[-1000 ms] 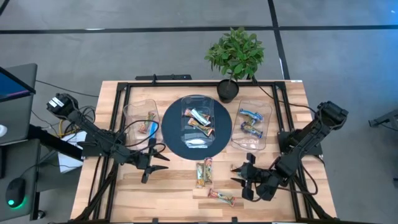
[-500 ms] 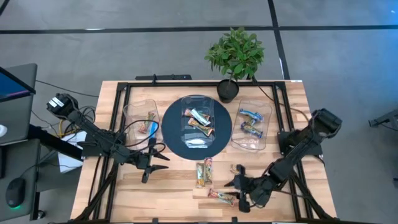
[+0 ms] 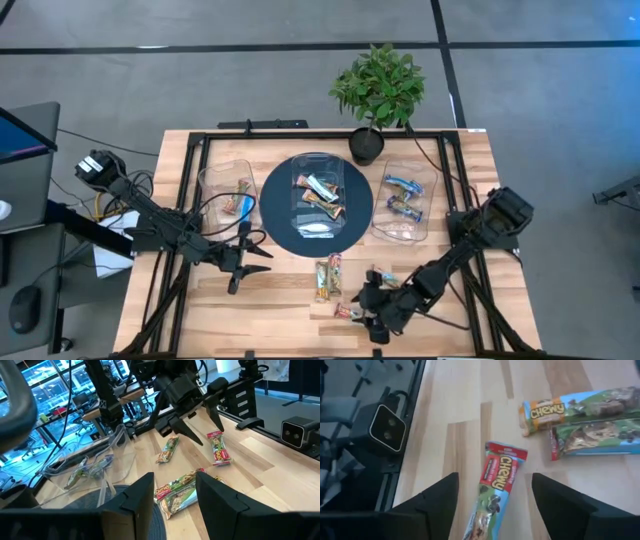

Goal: Pick and place Granola Bars by type
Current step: Put the yellow granola bar into the middle transparent bin

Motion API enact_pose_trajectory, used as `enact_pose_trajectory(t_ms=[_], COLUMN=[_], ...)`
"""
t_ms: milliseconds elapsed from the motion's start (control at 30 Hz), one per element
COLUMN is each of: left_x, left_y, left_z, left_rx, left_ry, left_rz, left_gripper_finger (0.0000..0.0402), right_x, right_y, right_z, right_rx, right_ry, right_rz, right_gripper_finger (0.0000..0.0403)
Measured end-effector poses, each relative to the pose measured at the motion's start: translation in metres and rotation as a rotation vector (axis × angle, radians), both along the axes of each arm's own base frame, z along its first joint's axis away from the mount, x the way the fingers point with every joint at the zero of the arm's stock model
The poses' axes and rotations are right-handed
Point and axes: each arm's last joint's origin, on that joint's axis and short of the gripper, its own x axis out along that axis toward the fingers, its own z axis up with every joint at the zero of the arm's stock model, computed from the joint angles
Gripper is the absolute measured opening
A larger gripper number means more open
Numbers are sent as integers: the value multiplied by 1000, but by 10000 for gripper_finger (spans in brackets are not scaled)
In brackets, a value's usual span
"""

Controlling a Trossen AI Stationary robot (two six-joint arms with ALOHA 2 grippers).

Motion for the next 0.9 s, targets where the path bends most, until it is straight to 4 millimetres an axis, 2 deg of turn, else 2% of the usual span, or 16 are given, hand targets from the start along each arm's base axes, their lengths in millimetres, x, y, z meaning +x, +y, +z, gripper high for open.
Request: enact_pose_trajectory(t_ms=[533, 900], left_x=[0, 0], left_y=[0, 0], left_z=[0, -1], left_rx=[1, 5], left_ry=[1, 7], left_rz=[0, 0], left_gripper_finger=[141, 141], right_x=[15, 4], right_y=[-19, -4], right_z=[-3, -3], right_rx=[-24, 23], right_ry=[8, 39], right_rz=[-29, 46], right_gripper_finger=[249, 249])
